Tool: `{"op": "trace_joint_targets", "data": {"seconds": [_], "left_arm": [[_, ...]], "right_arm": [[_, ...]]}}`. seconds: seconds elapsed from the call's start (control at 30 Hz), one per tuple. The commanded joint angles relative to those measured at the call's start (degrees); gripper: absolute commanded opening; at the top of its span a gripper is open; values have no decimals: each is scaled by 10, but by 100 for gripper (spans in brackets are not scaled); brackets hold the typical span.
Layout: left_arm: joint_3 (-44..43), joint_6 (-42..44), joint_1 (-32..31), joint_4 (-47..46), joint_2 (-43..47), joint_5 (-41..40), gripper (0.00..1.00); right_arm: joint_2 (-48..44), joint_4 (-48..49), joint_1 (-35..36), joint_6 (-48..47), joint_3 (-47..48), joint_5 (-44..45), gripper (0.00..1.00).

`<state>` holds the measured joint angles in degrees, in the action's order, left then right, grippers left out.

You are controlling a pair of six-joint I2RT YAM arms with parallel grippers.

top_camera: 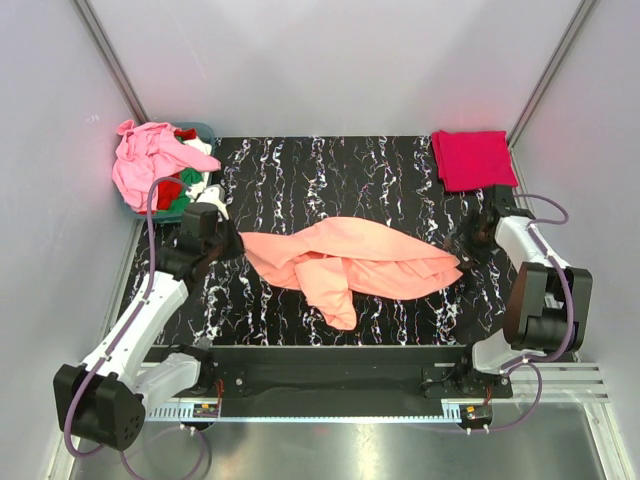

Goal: Fold and stack the t-shirts
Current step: Flatten the tshirt out

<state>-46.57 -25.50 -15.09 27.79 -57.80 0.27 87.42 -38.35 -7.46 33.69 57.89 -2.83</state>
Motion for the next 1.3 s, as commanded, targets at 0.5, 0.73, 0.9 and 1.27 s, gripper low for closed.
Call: {"op": "trace_joint_targets", "data": {"seconds": [0.5,0.73,0.9,1.27], "left_arm": [[-4,7,6,-7,16,10,0],[-5,6,6,-7,15,8,0],[-5,7,6,-8,13,7,0],[-2,6,6,-10,12,7,0]], "right_arm": [[56,70,-57,23,-27,-116,67],[79,79,-61,24,-16,-118,58],[88,80,-64,19,-14,-121,33],[87,69,-76,10,6,-124,0]]}}
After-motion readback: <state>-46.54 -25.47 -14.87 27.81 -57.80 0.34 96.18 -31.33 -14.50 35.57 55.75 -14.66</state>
